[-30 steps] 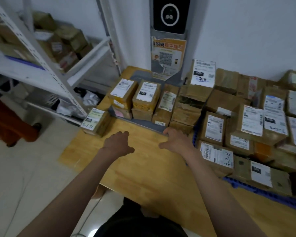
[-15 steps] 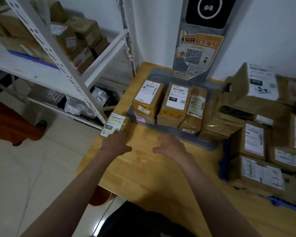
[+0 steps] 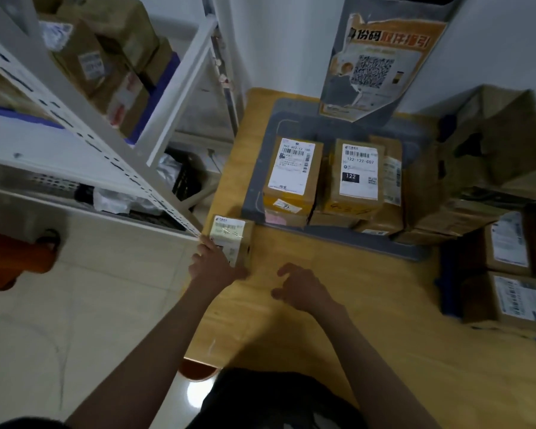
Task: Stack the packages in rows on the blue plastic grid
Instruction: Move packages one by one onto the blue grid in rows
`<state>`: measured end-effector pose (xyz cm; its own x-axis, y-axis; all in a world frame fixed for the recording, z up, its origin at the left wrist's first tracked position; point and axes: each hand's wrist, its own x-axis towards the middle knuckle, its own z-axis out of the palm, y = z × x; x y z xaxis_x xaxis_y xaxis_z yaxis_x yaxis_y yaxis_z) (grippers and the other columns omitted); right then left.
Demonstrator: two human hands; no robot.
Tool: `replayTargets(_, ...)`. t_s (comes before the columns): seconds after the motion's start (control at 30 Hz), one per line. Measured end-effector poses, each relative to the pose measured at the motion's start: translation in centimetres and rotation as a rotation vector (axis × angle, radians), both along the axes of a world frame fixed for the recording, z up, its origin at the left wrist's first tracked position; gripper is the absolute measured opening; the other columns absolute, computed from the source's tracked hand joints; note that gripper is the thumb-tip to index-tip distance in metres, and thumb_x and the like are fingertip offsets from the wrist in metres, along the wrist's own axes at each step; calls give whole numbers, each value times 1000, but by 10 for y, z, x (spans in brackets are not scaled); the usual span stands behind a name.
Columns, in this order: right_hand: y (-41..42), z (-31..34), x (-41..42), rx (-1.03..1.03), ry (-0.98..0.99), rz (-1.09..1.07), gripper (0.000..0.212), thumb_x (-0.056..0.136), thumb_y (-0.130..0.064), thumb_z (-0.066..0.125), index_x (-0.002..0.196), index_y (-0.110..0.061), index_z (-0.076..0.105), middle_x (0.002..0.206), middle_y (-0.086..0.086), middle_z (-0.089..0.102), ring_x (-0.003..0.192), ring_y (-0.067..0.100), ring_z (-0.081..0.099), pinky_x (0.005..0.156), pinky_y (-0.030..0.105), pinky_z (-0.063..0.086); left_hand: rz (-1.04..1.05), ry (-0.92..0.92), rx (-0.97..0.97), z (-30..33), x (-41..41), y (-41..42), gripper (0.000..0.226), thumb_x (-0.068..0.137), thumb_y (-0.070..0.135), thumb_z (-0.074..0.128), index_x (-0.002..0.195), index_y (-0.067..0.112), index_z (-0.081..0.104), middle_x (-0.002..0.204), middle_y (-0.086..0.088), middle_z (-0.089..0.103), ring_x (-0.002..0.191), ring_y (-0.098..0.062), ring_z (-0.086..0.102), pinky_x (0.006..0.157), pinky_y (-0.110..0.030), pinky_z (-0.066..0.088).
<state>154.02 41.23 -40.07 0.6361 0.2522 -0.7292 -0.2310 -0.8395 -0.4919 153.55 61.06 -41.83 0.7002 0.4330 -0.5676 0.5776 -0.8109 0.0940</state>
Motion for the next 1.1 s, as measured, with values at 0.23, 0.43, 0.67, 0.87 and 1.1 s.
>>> replayTargets(0.23,-8,-8,-1,42,-36,-170,71,80,-24,76,141,-21,40,135,7,50,115,26,57,89,41,52,-271,-73,-161,-21,-14,-2,137,51,43,91,152,20,1,143,-5,26,124,-41,36,87,-52,47)
replayTargets(0.43,-3,-17,-3,51,-26,-166,98,77,-9,77,154,-14,17,147,14,41,130,31,47,91,40,50,-416,-126,-196,-29,-42,0,142,60,29,90,151,25,-18,160,-10,-17,148,-36,3,116,-50,22)
replayTargets(0.67,3,-22,-16,45,-30,-154,68,76,-7,75,135,-7,42,132,13,52,120,28,51,94,38,49,-98,-159,-432,-26,-45,-2,144,59,21,89,151,26,-22,146,-3,39,126,-26,47,89,-40,46)
replayTargets(0.87,-46,-7,-26,56,-146,-214,72,72,-5,74,137,-9,43,126,11,53,116,29,49,90,42,50,-153,-187,-545,-6,-36,-36,143,57,27,88,152,26,-19,138,11,47,113,-19,56,74,-29,45)
replayTargets(1.1,-127,19,-65,47,-215,-469,79,73,-11,78,142,-20,41,112,-2,50,110,21,54,88,36,53,-391,-281,-691,32,-32,-111,84,52,21,82,117,43,33,105,23,56,91,1,59,53,-12,41)
